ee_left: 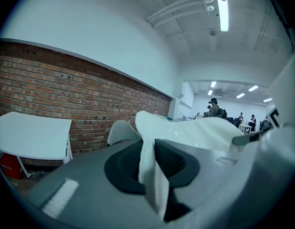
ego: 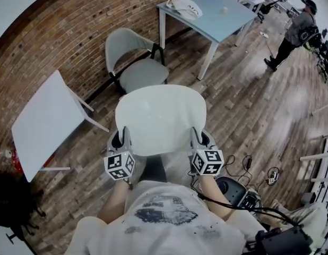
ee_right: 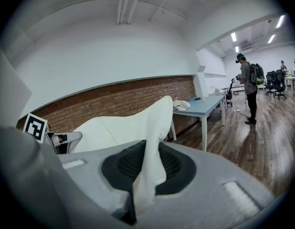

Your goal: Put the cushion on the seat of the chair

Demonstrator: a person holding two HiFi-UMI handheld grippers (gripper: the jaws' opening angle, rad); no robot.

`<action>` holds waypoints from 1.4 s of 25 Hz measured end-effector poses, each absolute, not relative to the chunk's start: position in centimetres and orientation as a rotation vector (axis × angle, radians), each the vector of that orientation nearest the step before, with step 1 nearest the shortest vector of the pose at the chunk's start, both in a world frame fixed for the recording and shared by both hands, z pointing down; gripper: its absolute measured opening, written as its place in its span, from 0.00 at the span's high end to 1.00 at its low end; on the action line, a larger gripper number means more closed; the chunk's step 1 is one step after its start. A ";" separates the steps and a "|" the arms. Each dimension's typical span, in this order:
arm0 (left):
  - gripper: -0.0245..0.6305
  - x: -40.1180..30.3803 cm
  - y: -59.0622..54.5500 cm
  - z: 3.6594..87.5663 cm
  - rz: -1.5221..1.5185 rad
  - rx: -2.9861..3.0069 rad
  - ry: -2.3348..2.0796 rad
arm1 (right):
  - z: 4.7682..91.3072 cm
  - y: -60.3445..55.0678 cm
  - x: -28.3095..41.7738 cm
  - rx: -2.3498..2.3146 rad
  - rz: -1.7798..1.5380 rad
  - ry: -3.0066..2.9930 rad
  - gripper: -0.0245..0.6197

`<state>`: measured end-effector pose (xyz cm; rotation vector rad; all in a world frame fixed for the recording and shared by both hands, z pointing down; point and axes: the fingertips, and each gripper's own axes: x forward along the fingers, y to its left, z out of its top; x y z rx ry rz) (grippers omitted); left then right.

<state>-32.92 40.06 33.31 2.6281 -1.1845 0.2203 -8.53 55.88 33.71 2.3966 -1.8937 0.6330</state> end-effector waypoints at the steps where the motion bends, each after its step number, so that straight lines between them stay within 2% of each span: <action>1: 0.88 -32.3 38.8 33.5 0.224 2.626 -1.180 | 33.9 54.6 -8.0 2.392 0.640 -1.889 0.89; 20: 0.88 -25.4 12.6 35.2 0.271 2.551 -1.198 | 35.4 26.8 -0.4 2.291 0.719 -1.881 0.89; 35: 0.88 -20.3 3.9 37.1 0.288 2.470 -1.317 | 37.9 15.0 6.3 2.163 0.752 -1.971 0.89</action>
